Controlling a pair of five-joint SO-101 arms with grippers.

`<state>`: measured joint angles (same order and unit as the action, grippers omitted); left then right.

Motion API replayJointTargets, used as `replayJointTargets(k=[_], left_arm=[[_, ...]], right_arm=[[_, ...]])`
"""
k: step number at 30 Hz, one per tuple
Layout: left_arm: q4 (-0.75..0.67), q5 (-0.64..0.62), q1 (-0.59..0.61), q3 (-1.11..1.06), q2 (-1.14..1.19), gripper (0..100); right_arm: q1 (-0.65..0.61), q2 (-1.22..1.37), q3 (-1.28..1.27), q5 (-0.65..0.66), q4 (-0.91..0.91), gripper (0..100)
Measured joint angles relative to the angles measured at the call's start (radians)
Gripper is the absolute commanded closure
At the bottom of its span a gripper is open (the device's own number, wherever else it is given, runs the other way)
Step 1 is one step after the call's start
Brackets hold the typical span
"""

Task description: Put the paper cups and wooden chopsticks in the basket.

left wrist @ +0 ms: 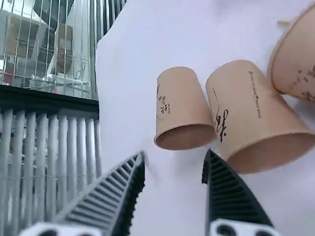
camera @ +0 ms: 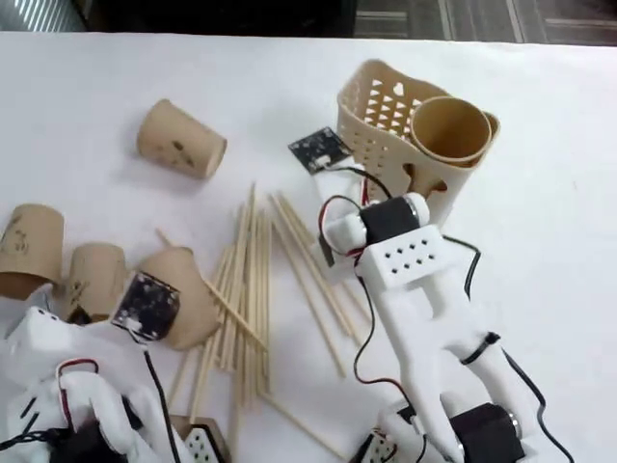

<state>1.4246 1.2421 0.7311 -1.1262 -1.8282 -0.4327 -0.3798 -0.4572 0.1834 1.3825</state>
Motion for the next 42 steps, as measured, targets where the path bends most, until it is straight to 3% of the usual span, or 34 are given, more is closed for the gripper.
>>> replayJointTargets(k=[3,7,15,20,27,32,34,37,42], left_arm=[[0.052,0.095,0.011,0.002,0.003,80],[0.123,0.117,0.012,0.058,0.104,80],[0.141,0.118,-0.005,0.213,0.557,80],[0.018,0.118,-0.035,0.215,0.799,79],[-0.301,0.118,-0.037,0.058,0.881,80],[-0.526,0.103,-0.037,-0.097,0.885,93],[-0.557,0.080,-0.061,-0.101,0.885,98],[-0.565,0.015,-0.100,-0.098,0.878,98],[-0.410,-0.101,-0.170,-0.014,0.807,98]], right_arm=[[0.000,0.000,-0.029,0.000,-0.021,81.9],[0.000,0.000,-0.034,0.000,-0.026,81.9],[0.000,0.000,-0.034,0.000,-0.032,81.9],[-0.002,0.000,-0.034,0.000,-0.032,81.9],[0.003,0.000,-0.034,0.000,-0.032,81.9],[0.020,0.000,-0.034,0.000,-0.032,82.0],[0.017,0.000,-0.034,0.000,-0.032,82.0],[0.021,0.000,-0.034,0.000,-0.032,82.1],[0.069,-0.002,-0.034,0.000,-0.032,82.1]])
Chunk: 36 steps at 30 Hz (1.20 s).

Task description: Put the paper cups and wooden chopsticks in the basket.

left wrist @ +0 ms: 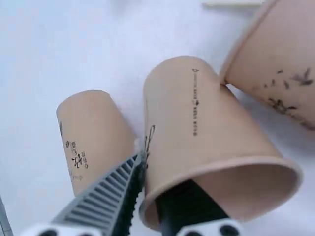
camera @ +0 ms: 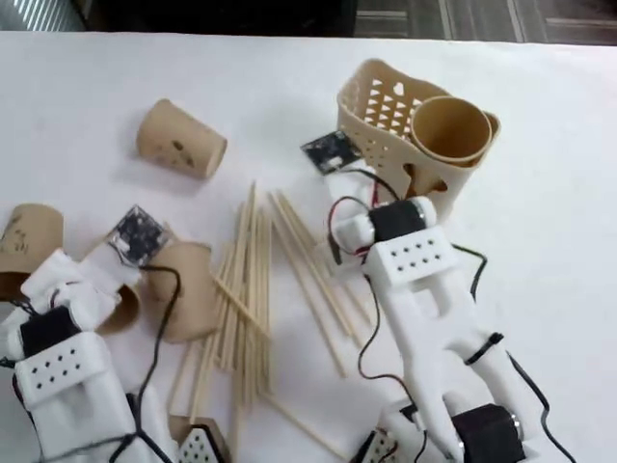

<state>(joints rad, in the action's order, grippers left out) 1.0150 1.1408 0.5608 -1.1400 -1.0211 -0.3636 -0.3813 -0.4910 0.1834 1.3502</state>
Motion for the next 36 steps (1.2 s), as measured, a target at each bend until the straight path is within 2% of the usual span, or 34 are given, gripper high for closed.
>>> replayJointTargets(k=[9,12,16,20,26,32,36], left_arm=[[0.319,-0.288,-0.123,0.318,-0.176,98],[0.365,-0.393,-0.184,0.430,-0.187,98],[0.371,-0.535,-0.290,0.563,-0.187,98],[0.368,-0.666,-0.439,0.671,-0.187,98],[0.356,-0.789,-0.683,0.852,0.021,98],[0.338,-0.838,-0.873,1.092,0.339,98],[0.322,-0.847,-0.985,1.267,0.522,98]], right_arm=[[0.060,-0.285,-0.002,0.000,0.020,82.2],[0.150,-0.434,-0.002,-0.005,0.023,82.2],[0.310,-0.594,-0.023,-0.077,0.014,82.2],[0.459,-0.658,-0.130,-0.141,-0.107,82.2],[0.628,-0.660,-0.315,-0.239,-0.348,82.2],[0.721,-0.660,-0.436,-0.262,-0.523,82.2],[0.738,-0.660,-0.496,-0.265,-0.605,82.2]])
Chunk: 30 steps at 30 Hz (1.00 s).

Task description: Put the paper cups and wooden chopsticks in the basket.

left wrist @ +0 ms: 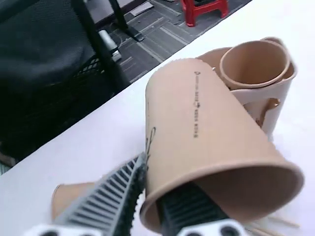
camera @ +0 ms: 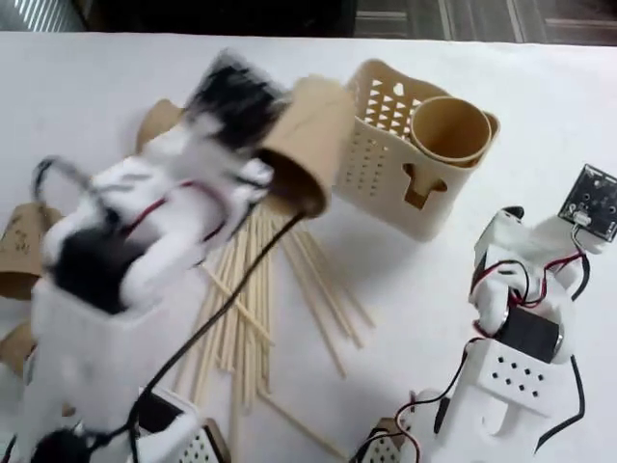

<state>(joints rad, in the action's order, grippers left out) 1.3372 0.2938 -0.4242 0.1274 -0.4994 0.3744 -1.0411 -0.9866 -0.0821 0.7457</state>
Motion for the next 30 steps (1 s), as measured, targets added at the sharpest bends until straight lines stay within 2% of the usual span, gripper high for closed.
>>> replayJointTargets(k=[8,21,26,30], left_arm=[[-0.015,0.000,-0.124,0.295,0.351,98],[-0.018,0.000,-0.175,0.697,0.853,97],[-0.018,-0.003,-0.180,0.793,0.931,82],[-0.018,-0.043,-0.180,0.835,0.947,80]], right_arm=[[0.002,0.000,-0.012,0.000,-0.026,82.2],[0.002,0.000,-0.012,0.000,-0.031,82.2],[0.002,0.000,-0.012,0.000,-0.031,82.2],[0.002,0.000,-0.012,0.000,-0.031,82.2]])
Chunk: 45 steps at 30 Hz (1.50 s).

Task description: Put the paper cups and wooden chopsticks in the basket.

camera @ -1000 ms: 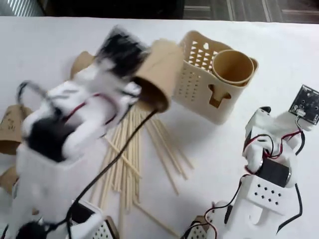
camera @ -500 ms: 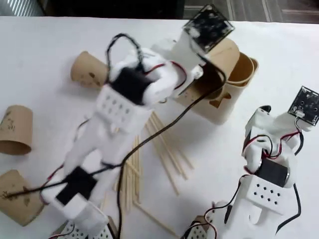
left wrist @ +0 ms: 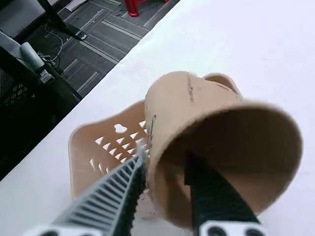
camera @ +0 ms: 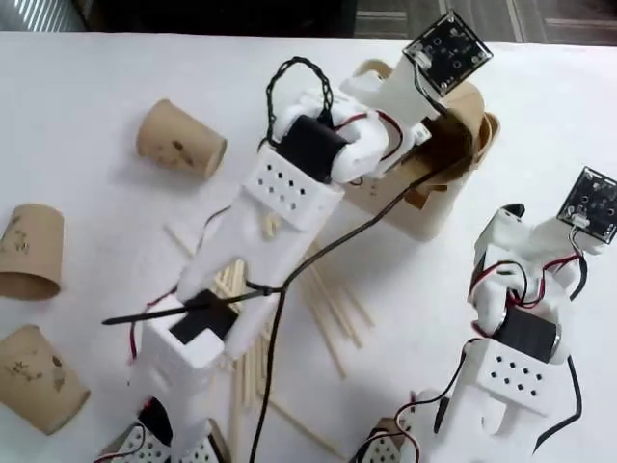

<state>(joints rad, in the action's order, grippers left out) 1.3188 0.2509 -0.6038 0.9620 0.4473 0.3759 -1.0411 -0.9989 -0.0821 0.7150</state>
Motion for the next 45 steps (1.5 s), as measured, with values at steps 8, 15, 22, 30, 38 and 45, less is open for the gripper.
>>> replayJointTargets(k=[8,15,22,30,38,45], left_arm=[[-0.011,-0.032,0.002,0.081,0.000,80],[-0.170,-0.078,0.031,0.034,0.000,80],[-0.402,-0.130,0.044,-0.117,0.000,80],[-0.427,-0.132,0.049,-0.127,0.002,80],[-0.049,-0.094,0.121,0.175,0.000,82],[0.328,0.054,0.235,0.512,0.000,86]], right_arm=[[0.000,0.000,0.000,0.000,0.000,82.2],[-0.018,0.000,0.000,0.026,0.000,82.2],[-0.023,0.000,-0.012,0.035,0.000,82.2],[-0.025,0.000,-0.012,0.035,0.000,82.2],[-0.026,0.000,-0.012,0.035,0.000,82.1],[-0.068,0.000,-0.012,0.035,0.000,82.0]])
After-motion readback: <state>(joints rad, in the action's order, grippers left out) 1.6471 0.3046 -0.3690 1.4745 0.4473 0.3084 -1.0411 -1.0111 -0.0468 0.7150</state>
